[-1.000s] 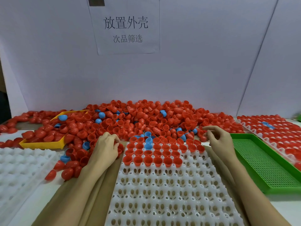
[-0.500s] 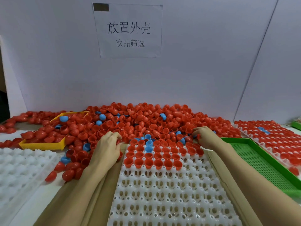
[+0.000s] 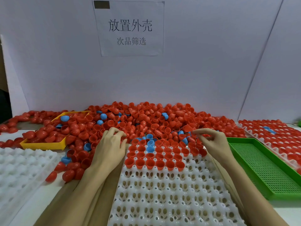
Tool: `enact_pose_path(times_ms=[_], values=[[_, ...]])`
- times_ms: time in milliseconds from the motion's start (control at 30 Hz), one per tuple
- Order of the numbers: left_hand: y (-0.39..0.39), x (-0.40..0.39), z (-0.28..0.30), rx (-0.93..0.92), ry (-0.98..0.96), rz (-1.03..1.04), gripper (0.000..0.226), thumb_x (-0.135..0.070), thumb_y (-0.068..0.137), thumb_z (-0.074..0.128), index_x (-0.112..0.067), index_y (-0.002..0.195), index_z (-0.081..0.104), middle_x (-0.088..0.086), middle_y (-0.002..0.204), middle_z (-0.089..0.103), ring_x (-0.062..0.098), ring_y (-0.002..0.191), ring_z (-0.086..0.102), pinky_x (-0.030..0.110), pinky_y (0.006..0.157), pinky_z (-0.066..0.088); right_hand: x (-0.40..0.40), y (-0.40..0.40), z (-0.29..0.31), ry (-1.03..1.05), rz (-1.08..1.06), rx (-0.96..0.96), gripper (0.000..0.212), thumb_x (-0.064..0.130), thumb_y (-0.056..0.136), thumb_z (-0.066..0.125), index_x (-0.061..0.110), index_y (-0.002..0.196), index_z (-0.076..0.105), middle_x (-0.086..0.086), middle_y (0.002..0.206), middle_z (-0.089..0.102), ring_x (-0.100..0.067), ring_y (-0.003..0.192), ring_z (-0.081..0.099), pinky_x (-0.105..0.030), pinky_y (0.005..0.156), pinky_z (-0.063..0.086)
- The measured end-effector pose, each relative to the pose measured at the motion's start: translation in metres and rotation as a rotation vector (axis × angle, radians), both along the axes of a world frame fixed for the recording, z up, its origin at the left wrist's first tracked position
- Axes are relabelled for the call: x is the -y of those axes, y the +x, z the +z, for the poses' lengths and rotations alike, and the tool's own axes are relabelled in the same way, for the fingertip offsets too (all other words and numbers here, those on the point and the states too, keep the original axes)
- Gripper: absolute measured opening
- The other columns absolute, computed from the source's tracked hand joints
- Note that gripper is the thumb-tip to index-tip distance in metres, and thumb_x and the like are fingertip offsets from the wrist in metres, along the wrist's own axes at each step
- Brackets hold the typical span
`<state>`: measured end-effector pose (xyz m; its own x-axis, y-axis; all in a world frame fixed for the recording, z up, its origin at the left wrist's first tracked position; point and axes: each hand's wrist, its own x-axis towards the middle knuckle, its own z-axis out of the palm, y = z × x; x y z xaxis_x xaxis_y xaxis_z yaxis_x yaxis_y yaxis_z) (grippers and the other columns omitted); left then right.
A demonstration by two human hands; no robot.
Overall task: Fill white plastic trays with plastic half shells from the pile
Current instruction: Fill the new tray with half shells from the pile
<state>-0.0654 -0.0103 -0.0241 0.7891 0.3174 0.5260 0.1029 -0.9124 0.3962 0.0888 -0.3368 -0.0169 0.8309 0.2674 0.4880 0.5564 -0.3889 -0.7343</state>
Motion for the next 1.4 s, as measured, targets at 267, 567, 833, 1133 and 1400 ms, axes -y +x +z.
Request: enact_pose_path(times_ms=[267,567,833,1133,1400], values=[[-0.013,0.073,0.022,0.148,-0.216,-0.510,0.032,-0.027,0.100,0.064,-0.028,0.132,0.065,-0.020,0.119,0.061,-0.002,0.108,0.062,0.017,0.095,0.052,-0.003,-0.033,0.017,0.158,0.348,-0.269,0.011,0.022,0.092,0.076,0.027,0.100,0.082,0.003,0.110,0.079,-0.010,0.110,0.073,-0.022,0.091,0.057],[-0.017,0.104,0.012,0.060,-0.694,-0.552,0.024,-0.036,0.095,0.072,-0.032,0.118,0.069,-0.016,0.109,0.073,0.005,0.095,0.074,0.026,0.087,0.059,-0.018,-0.046,0.016,0.070,0.626,-0.322,0.011,0.014,0.094,0.079,0.015,0.104,0.075,-0.002,0.102,0.076,-0.009,0.092,0.070,-0.018,0.079,0.054],[-0.018,0.104,0.014,0.107,-0.713,-0.573,0.020,-0.013,0.089,0.079,-0.023,0.107,0.076,-0.014,0.102,0.077,0.005,0.098,0.074,0.021,0.088,0.058,-0.024,-0.049,0.015,0.055,0.617,-0.316,0.018,0.025,0.097,0.076,0.021,0.115,0.078,-0.005,0.111,0.078,-0.013,0.095,0.073,-0.022,0.080,0.057],[-0.020,0.103,0.016,0.120,-0.542,-0.553,0.021,-0.013,0.095,0.072,-0.025,0.113,0.076,-0.018,0.107,0.075,-0.003,0.106,0.069,0.013,0.091,0.052,-0.015,-0.045,0.016,-0.024,0.534,-0.246,0.021,0.008,0.090,0.081,0.017,0.109,0.078,-0.001,0.106,0.080,-0.017,0.100,0.077,-0.024,0.088,0.060],[-0.005,0.057,0.013,0.184,-0.454,-0.229,0.017,-0.012,0.099,0.065,-0.022,0.111,0.072,-0.014,0.108,0.070,-0.003,0.099,0.065,0.006,0.081,0.049,0.007,-0.034,0.019,-0.342,0.398,-0.218,0.019,0.006,0.088,0.083,0.021,0.099,0.080,0.007,0.097,0.080,-0.011,0.090,0.076,-0.029,0.086,0.062]])
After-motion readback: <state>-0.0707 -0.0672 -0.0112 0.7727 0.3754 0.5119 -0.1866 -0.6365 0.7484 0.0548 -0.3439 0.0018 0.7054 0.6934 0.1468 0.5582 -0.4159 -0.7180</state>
